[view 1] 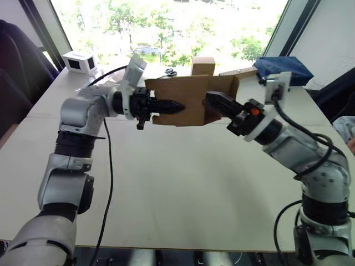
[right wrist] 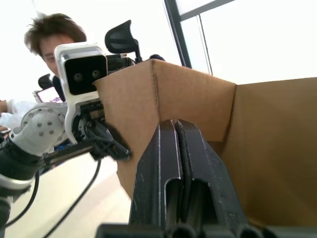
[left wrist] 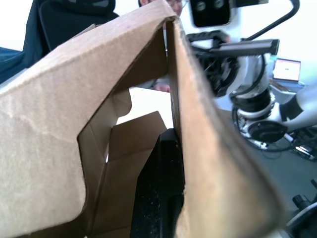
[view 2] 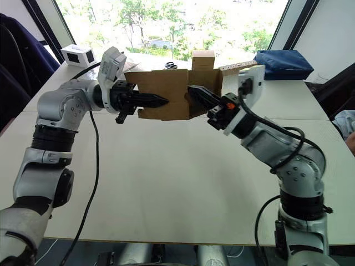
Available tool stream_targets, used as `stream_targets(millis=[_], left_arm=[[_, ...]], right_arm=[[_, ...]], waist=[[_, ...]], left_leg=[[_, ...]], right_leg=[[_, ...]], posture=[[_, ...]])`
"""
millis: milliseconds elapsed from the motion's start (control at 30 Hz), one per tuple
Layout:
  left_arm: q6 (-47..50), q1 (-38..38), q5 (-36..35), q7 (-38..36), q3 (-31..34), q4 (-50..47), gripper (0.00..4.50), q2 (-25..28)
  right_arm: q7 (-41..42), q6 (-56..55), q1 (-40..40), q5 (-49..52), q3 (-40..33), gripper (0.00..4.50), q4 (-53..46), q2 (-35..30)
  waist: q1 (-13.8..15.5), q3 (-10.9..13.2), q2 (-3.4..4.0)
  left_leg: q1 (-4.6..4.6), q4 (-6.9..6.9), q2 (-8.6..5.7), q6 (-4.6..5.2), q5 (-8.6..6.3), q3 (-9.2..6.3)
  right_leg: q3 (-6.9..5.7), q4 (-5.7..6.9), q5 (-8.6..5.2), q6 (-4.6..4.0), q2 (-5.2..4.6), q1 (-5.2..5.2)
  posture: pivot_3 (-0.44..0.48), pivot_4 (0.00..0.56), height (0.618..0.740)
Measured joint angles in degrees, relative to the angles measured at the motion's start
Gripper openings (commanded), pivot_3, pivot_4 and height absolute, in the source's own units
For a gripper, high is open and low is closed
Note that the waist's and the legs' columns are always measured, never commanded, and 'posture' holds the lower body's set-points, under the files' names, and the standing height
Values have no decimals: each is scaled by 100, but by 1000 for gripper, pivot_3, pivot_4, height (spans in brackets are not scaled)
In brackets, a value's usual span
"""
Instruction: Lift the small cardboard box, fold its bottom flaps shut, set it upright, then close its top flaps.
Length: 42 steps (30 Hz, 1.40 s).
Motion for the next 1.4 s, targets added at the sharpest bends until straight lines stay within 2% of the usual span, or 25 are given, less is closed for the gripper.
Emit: stream_targets(millis=[167,267,333,433,633,800,1000,1400], left_arm=[[-16,-24,10,16,0,53,0,-14],[-31,-44,12,16,7,96,0,-3],[-36,-61,13,17,9,175,0,-7],[-34,-74,9,14,8,181,0,-53],[63,-127,-20,11,6,3,0,-77],[145,-133,-47,21,6,-43,0,-78],[161,-133,-90,45,7,-81,0,-78],[162,-112,-91,60,2,-82,0,-85]], right_arm=[[-103,101,384,1440,-916,18,-62,-761],[136,414,1196,1609,-1124,18,-294,-1391],[333,623,1801,1435,-1013,18,-506,-1548],[396,552,2013,1023,-814,18,-621,-1486],[384,54,1502,-231,-140,18,-358,-933],[495,-97,1131,-779,161,18,-168,-702],[568,-115,809,-1019,308,18,20,-416],[558,-70,520,-832,317,18,49,-3]], waist=[[-2,1,1],[7,2,0],[2,2,0],[-25,2,0],[-3,3,3],[1,3,3],[-1,3,3],[-4,4,3]], left_leg=[[1,-1,2,1,-1,0],[1,-4,5,2,-1,-3],[1,-2,4,2,-1,1],[7,0,4,2,-1,9],[1,0,6,3,-2,3],[-4,1,2,4,-2,4],[-3,1,3,4,-2,3],[-2,1,4,4,-2,3]], right_leg=[[0,-2,1,2,-1,0],[0,-7,0,1,0,2],[2,-7,0,1,0,2],[8,-8,0,2,2,2],[8,-7,0,3,11,-2],[8,-9,2,6,9,-3],[8,-6,2,7,10,-3],[8,-5,3,8,10,-3]], posture=[[0,150,740],[0,150,740],[0,150,740],[0,150,740],[0,150,740],[0,150,740],[0,150,740],[0,150,740]])
